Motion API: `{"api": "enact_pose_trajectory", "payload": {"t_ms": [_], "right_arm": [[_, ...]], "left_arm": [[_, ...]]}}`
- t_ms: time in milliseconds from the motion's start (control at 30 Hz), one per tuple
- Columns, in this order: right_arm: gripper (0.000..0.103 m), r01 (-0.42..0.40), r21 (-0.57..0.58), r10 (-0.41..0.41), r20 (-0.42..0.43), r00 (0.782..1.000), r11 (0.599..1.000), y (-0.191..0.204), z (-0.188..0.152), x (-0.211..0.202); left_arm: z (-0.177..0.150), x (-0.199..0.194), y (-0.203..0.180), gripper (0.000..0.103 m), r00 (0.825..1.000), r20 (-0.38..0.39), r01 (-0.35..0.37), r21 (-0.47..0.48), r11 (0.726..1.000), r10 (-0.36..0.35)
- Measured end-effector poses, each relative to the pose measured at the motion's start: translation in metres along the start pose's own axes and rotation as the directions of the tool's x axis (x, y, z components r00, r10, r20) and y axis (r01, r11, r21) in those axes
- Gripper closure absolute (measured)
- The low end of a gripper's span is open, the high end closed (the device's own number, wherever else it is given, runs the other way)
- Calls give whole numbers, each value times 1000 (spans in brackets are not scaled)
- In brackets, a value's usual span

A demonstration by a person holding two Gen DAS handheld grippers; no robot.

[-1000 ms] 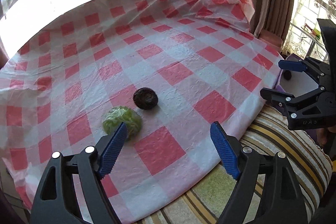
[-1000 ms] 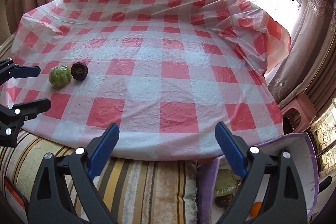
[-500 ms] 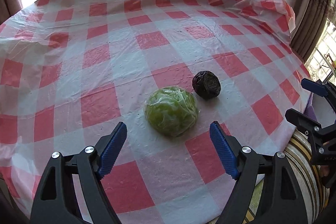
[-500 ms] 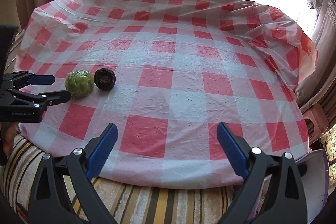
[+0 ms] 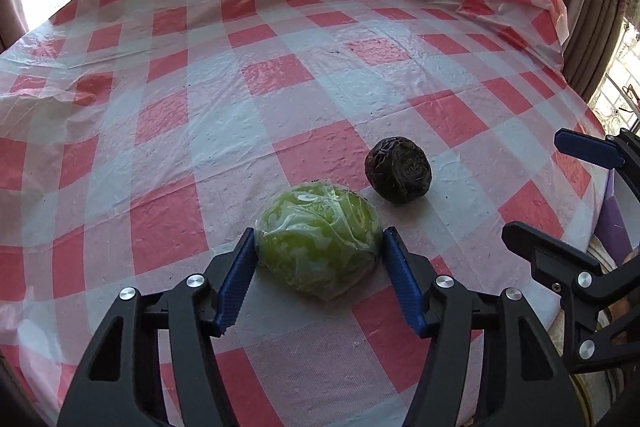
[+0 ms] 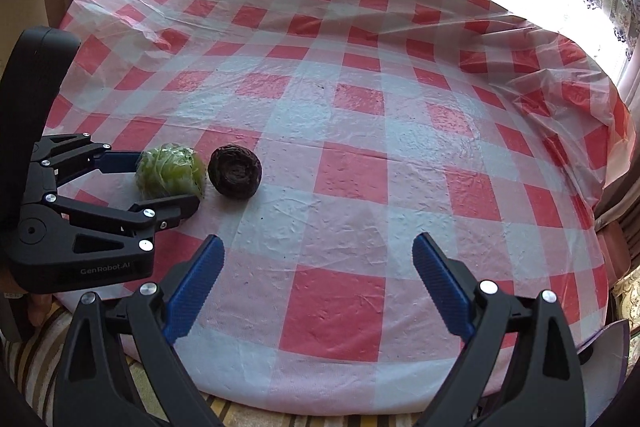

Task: Organize fruits
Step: 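Move both open tools back toward the last wrapped green fruit and dark fruit, then grasp the wrapped green fruit with the left tool while the right tool grasps the dark brown fruit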

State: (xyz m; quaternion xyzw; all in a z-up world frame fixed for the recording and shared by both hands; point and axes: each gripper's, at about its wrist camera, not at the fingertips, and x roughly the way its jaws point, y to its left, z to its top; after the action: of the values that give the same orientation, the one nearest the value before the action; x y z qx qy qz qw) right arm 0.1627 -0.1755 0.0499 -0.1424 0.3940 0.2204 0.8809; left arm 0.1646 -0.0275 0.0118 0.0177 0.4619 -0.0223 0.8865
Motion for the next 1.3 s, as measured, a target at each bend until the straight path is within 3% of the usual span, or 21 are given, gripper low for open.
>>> {"api": "enact_pose_trajectory", "payload": {"t_ms": [367,600,667,833,900,933,1300], "right_arm": [[8,-50,-62,48,-23,999,997,28,19,26],[8,-68,-82,64,-57,996,994,42,34,51],[22,-86,-103,79,-71,994,991,47,36,59],[41,-156,-58,152,-68,986,986,42,40,66],[54,-159,-51,156,-60,986,986,39,39,65],[65,-157,-54,154,-57,986,986,39,39,64],[66,-141,-34,138,-66,988,989,27,25,51]], "left_arm": [[-26,-18,29,43,997,4,-72,-133,989,73],[-40,-28,41,43,997,12,-79,-179,981,83],[-42,-29,42,43,996,14,-82,-181,980,86],[-44,-29,39,43,995,18,-94,-174,980,98],[-44,-29,39,43,995,19,-97,-174,980,101],[-44,-29,38,43,994,19,-98,-174,980,103],[-44,-29,38,43,994,19,-101,-172,980,105]]}}
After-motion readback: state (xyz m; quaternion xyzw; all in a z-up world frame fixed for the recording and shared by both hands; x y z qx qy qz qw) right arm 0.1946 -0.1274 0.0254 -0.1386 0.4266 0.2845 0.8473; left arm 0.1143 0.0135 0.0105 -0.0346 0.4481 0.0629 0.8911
